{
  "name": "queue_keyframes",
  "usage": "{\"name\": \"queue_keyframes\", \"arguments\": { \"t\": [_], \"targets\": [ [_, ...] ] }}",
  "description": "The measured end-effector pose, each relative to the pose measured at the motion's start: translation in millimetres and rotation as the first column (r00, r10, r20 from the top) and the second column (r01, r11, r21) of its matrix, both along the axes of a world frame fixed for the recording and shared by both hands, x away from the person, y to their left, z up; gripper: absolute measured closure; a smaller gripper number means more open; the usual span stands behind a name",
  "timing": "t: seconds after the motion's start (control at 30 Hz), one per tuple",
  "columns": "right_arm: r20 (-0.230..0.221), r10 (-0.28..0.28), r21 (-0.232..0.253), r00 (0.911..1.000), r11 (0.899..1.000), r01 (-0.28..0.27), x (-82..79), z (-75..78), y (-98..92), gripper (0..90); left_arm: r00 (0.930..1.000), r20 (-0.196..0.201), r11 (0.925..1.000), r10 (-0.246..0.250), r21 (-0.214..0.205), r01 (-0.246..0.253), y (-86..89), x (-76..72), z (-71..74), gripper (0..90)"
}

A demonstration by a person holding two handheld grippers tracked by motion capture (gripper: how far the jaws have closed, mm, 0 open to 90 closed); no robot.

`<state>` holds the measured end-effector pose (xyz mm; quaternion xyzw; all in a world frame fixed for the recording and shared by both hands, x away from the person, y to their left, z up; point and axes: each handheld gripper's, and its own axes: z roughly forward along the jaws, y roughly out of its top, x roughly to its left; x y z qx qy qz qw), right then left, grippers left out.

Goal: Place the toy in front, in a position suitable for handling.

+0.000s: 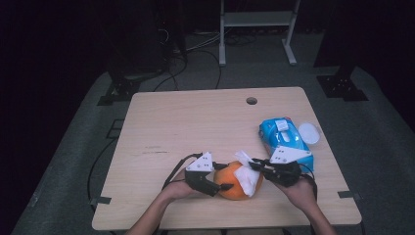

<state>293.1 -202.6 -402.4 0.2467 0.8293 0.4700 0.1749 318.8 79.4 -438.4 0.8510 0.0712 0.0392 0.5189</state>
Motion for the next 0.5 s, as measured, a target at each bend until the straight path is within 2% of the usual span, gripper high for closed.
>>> {"name": "queue_keyframes", "arguments": {
  "t": [0.1,0.2,0.27,0.33,0.37,0.5],
  "targets": [
    [-0.027,-0.009,0.036,0.9996,0.999,0.010,-0.1,-2.9,-6.8,82.3,1.0000,0.003,1.0000,-0.008,0.002,0.008,-4.7,-1.6,1.5,33.6],
    [-0.019,0.003,0.051,0.9998,0.999,-0.002,-2.7,-0.2,0.8,82.3,0.9999,0.001,0.9999,-0.011,0.006,0.011,-9.1,-3.3,2.5,33.6],
    [-0.010,0.037,0.072,0.9993,0.997,-0.036,-4.4,2.4,10.6,82.3,0.9999,0.005,0.9999,-0.012,0.008,0.012,-10.8,-4.5,2.4,33.6],
    [0.001,0.062,0.067,0.9981,0.996,-0.062,-6.2,3.6,20.1,82.3,0.9999,0.002,0.9999,-0.011,0.011,0.011,-10.2,-4.8,1.9,33.5],
    [0.009,0.065,0.049,0.9979,0.997,-0.065,-6.4,3.6,23.3,82.3,0.9999,0.000,0.9999,-0.012,0.010,0.012,-9.2,-4.5,1.5,33.6],
    [-0.013,0.055,0.054,0.9984,0.997,-0.054,-1.6,1.7,15.7,82.4,0.9998,0.002,0.9998,-0.017,0.008,0.017,-6.2,-3.3,1.8,33.8]
  ]
}}
